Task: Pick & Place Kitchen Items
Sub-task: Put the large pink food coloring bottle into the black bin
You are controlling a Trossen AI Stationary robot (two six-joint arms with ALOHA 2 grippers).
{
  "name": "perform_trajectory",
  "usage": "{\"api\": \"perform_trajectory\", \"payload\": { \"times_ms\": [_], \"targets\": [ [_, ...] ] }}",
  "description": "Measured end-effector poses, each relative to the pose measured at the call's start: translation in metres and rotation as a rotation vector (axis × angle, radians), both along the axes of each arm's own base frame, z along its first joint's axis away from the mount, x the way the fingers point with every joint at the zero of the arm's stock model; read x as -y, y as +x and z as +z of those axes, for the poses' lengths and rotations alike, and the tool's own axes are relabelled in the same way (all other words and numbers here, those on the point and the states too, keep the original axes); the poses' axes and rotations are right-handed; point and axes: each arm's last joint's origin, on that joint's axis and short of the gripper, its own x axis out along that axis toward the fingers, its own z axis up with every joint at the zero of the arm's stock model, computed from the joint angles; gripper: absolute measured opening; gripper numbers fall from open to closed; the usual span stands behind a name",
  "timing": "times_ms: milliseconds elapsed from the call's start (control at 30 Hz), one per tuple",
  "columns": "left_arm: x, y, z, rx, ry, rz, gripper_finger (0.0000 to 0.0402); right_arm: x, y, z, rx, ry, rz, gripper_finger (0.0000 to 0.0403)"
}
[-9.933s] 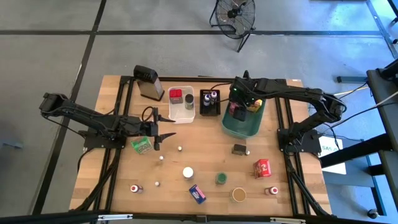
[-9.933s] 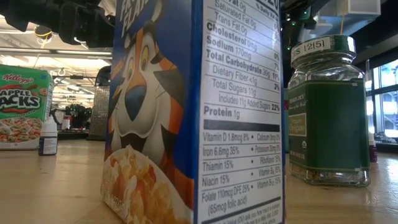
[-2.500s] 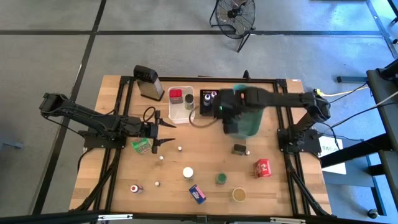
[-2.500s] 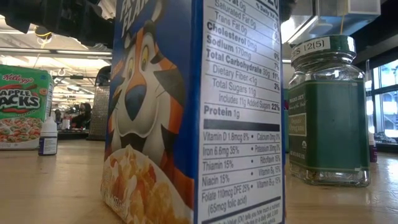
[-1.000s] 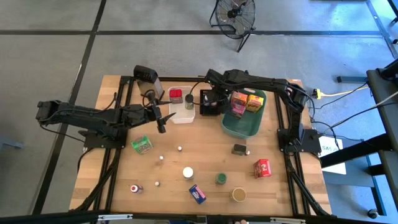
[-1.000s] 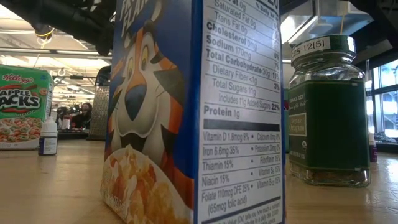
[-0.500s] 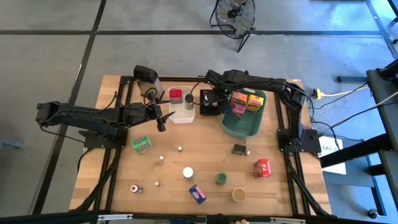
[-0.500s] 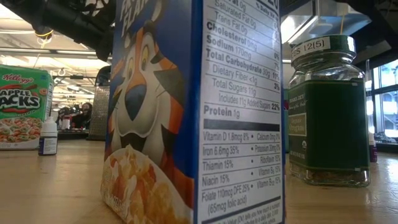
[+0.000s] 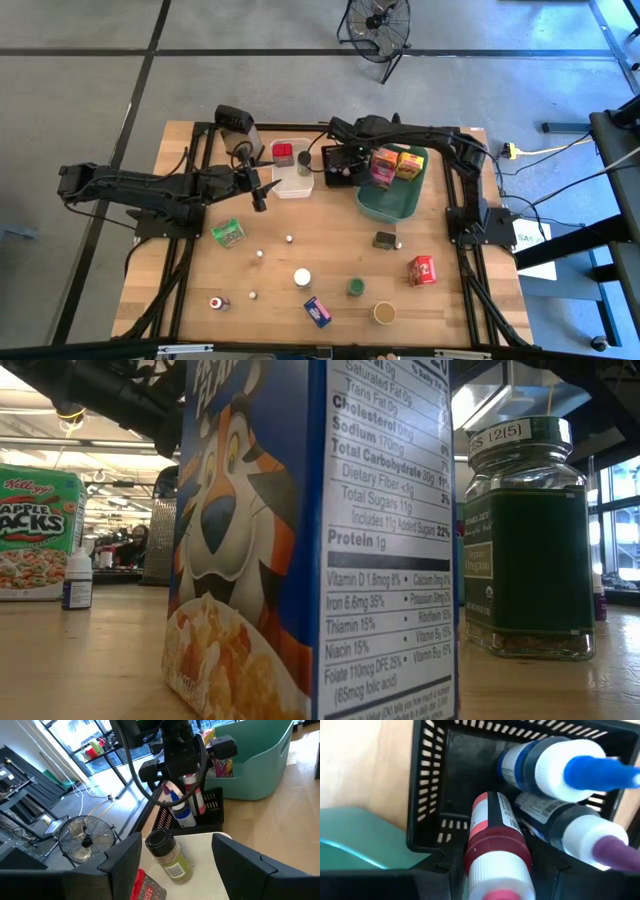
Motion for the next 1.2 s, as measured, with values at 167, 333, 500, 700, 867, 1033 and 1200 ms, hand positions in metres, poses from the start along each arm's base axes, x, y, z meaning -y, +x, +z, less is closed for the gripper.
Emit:
{"api": "perform_trajectory", "payload": {
  "times_ms": [167,333,500,700,867,1033,1200],
  "targets": [
    [0.0,0.0002,0.0006,0.003,0.005,-0.003,0.0237,0.0016,0.0028,-0.001,0.017,-0.024,0.012,0.0157],
    [0.0,0.0002,0.0006,-0.001,0.011,-0.005,0.0237,0.0013,0.0026,-0.001,0.017,-0.018,0.02,0.0168],
    [0.0001,0.0002,0.0006,-0.001,0.011,-0.005,0.0237,0.0015,0.0023,-0.0011,0.013,-0.019,0.017,0.0188],
    [0.0,0.0002,0.0006,-0.001,0.011,-0.005,0.0237,0.0015,0.0023,-0.0011,0.014,-0.019,0.01,0.0208],
    [0.0,0.0002,0.0006,-0.001,0.011,-0.005,0.0237,0.0043,0.0017,-0.0007,-0.015,-0.108,-0.052,0.021],
    [0.0,0.0002,0.0006,-0.001,0.01,-0.005,0.0237,0.0038,-0.001,0.0012,-0.066,-0.153,-0.073,0.0211],
    [0.0,0.0002,0.0006,0.003,0.004,-0.003,0.0237,-0.0023,0.0014,0.0082,-0.06,-0.105,-0.065,0.0211]
  ]
}}
